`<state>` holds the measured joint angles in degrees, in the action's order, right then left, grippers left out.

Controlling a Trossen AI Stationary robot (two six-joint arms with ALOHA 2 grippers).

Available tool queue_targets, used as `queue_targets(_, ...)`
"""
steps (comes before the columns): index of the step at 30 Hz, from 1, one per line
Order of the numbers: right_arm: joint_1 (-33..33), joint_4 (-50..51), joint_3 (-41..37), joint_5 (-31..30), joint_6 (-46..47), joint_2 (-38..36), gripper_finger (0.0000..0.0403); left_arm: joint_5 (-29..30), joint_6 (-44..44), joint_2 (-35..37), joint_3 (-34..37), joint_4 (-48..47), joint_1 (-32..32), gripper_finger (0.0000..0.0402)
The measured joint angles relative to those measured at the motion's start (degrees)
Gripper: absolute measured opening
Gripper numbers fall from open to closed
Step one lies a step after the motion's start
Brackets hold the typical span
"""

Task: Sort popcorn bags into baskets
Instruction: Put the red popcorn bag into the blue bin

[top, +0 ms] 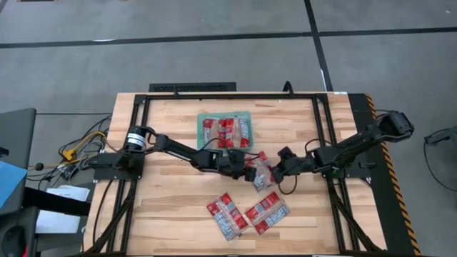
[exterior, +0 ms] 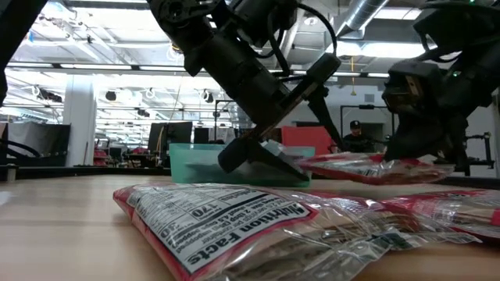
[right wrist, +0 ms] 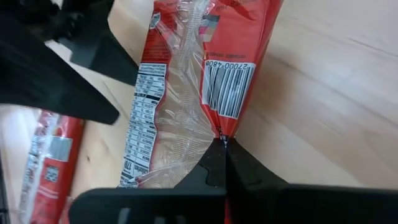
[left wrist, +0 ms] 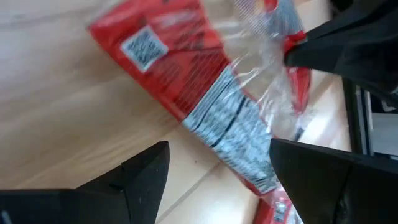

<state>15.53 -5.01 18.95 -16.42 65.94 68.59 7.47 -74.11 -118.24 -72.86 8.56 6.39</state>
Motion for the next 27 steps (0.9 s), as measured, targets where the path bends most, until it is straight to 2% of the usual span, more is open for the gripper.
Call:
queue_targets(7,-0.29,-1.33,0.06,-0.05,-0.04,-0.28,0.0005,11.12,-0.78,0.0,0.01,2.61,1.81,0.0265)
queue_targets(13,-0.31,-5.83,0.06,-0.24,0.01,-0.28,0.0011,15.42,-0.66,0.04,0.02,5.29,1.9,0.0265)
queue_targets(17,-0.27,-6.33,0.06,-0.22,0.01,-0.28,0.0007,15.77,-0.46,0.04,0.02,7.92,1.89,0.0259)
queue_targets(21,-0.27,-6.57,0.06,-0.05,0.01,-0.28,0.0014,15.76,-0.14,0.04,0.02,7.98,1.93,0.0208)
queue_targets(27,-0.24,-6.94,0.08,0.22,-1.17,-0.28,0.0037,14.77,0.41,0.04,0.02,8.32,1.89,0.0066)
